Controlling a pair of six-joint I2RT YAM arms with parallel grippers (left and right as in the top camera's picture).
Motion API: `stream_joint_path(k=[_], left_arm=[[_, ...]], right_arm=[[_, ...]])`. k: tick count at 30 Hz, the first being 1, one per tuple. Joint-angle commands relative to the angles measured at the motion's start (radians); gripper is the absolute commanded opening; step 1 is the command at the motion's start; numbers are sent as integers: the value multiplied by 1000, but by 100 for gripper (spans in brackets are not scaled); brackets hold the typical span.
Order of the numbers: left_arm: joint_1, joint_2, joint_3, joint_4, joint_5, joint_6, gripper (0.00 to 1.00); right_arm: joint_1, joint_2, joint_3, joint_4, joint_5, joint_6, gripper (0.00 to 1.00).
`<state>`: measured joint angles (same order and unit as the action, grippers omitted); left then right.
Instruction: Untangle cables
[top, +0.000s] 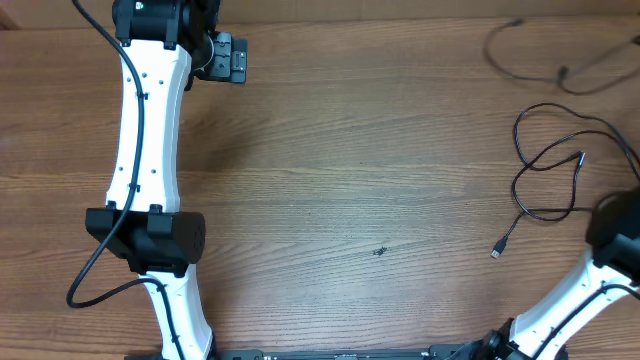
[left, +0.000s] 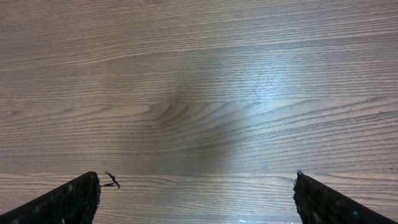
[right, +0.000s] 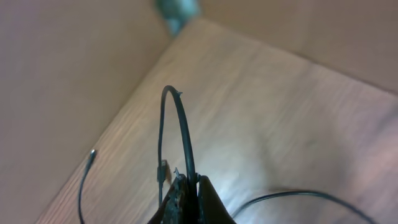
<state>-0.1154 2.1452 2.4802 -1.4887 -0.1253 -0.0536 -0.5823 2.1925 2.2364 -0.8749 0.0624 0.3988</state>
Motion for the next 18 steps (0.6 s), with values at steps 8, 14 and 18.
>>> stream_joint_path(k=[8,14,18], left_arm=[[3,-21,3,4,-13,-14,99],[4,-21,3,4,-12,-14,100],[3,-21,3,4,-13,-14,99]], right_arm=[[-75,-27,10,-70,-122,13,100],[-74,-76,11,-132,-270,13,100],[-74,-140,11,-190,-398,9,100]])
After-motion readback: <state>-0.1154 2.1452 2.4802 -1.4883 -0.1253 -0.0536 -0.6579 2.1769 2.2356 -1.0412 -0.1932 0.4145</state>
